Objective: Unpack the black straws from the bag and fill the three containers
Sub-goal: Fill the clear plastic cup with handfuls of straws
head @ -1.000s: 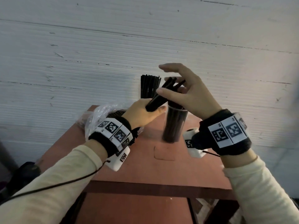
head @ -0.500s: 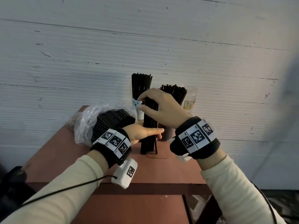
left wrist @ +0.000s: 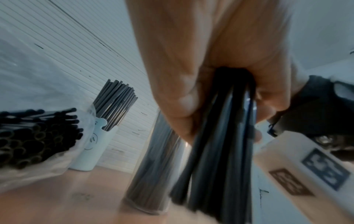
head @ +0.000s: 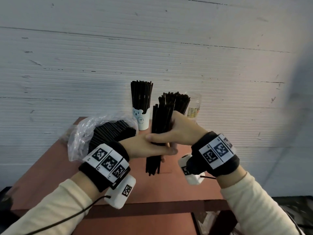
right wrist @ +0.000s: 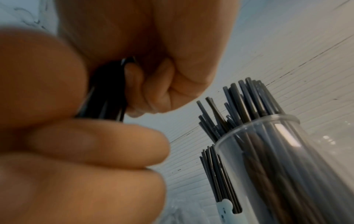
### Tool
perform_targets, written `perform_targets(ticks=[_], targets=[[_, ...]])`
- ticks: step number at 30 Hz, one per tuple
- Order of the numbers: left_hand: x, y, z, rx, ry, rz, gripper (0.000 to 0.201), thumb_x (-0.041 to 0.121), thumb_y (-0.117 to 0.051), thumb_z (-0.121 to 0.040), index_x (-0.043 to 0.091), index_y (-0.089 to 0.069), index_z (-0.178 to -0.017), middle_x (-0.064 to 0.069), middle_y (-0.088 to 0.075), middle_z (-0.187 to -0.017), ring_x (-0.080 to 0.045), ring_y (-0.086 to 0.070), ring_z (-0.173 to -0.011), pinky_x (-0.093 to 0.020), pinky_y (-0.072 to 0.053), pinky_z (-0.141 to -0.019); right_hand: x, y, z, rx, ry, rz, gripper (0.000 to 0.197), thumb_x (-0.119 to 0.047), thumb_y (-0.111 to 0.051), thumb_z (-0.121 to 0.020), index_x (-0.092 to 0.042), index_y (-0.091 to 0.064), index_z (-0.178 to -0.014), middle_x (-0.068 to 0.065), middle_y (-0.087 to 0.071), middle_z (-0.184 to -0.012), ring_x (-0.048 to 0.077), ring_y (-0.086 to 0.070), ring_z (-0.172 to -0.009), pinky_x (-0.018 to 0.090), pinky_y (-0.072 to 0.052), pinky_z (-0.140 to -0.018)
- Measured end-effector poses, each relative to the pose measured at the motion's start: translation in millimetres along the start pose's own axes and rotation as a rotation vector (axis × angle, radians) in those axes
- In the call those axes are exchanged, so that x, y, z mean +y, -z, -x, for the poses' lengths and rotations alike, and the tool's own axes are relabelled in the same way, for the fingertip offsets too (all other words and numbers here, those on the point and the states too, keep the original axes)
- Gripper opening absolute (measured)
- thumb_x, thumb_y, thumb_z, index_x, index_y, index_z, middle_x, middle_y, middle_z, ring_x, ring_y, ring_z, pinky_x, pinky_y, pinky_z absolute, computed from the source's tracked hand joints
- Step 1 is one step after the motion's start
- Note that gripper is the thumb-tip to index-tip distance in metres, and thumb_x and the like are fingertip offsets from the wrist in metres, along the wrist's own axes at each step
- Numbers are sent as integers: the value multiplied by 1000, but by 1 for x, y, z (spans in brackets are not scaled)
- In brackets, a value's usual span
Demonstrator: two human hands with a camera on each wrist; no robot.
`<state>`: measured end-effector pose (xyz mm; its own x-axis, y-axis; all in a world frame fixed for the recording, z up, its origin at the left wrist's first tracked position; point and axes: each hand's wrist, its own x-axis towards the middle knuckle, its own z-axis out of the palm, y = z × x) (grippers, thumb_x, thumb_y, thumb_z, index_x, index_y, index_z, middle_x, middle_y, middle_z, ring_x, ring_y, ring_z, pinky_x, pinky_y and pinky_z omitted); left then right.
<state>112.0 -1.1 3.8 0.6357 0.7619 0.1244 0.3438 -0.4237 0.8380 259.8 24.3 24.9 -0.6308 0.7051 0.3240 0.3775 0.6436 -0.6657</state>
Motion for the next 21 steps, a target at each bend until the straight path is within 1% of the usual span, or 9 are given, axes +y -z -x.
perform_targets(ticks=[2, 4, 5, 8, 10, 12, 15, 18, 21], targets=[[-7, -3, -7, 55, -1, 50, 28, 14, -71, -86, 28, -66, -62, 0, -64, -65, -15, -63, -68, -21, -51, -67, -2, 7, -2, 104, 42, 19, 28, -10, -75, -82, 3, -54, -69, 2, -53, -60, 10, -53, -56, 20, -44, -53], [-10, -3, -17, 163, 8, 115, 13, 18, -76, -81, 18, -63, -81, 3, -65, -69, -11, -62, -68, -18, -48, -65, -5, 22, -6, 234, 72, 30, 23, -10, -73, -83, 6, -59, -76, 13, -62, -69, 20, -61, -64, 29, -53, -60], [-12, -2, -23, 259, 25, 113, 27, 22, -80, -77, 18, -59, -94, 6, -65, -77, -9, -63, -72, -17, -48, -65, -7, 32, -8, 302, 80, 15, 21, -11, -73, -84, 6, -61, -80, 15, -64, -73, 19, -64, -67, 31, -54, -62], [-20, -1, -43, 623, 89, 118, 76, 25, -87, -67, 22, -33, -121, 4, -52, -106, -6, -57, -96, -11, -47, -70, -5, 67, -15, 509, 75, -59, 16, -10, -72, -84, 3, -64, -82, -4, -62, -64, 2, -60, -58, 15, -46, -54], [-26, 1, -58, 728, 111, 126, 98, 27, -90, -61, 26, -21, -130, -1, -43, -120, -11, -49, -110, -17, -44, -84, -3, 87, -20, 602, 44, -86, 15, -14, -72, -84, -1, -64, -84, -4, -58, -65, 6, -55, -57, 16, -41, -50], [-27, 6, -70, 697, 146, 149, 113, 24, -90, -62, 26, -11, -142, 0, -36, -129, -12, -41, -115, -27, -38, -101, 1, 103, -27, 638, 21, -106, 13, -17, -72, -84, -7, -63, -82, 4, -56, -69, 17, -52, -61, 21, -39, -49], [-28, 12, -85, 545, 146, 159, 115, 15, -86, -68, 19, -4, -149, 11, -34, -122, -4, -38, -113, -20, -32, -97, 11, 115, -34, 647, 1, -112, 15, -18, -71, -84, -6, -62, -83, 9, -55, -73, 21, -51, -65, 28, -39, -52], [-40, 17, -94, 527, 152, 77, 100, 17, -88, -65, 17, -27, -143, 17, -49, -112, -9, -52, -114, -21, -38, -90, 22, 118, -34, 651, -22, -98, 15, -20, -72, -84, -8, -64, -82, 7, -58, -73, 20, -53, -66, 29, -40, -53], [-47, 22, -97, 518, 185, 1, 87, 23, -89, -64, 20, -40, -136, 15, -55, -109, -10, -55, -107, -21, -37, -88, 29, 120, -37, 650, -43, -59, 13, -19, -72, -85, -14, -63, -77, -1, -60, -70, 14, -54, -63, 25, -42, -51]])
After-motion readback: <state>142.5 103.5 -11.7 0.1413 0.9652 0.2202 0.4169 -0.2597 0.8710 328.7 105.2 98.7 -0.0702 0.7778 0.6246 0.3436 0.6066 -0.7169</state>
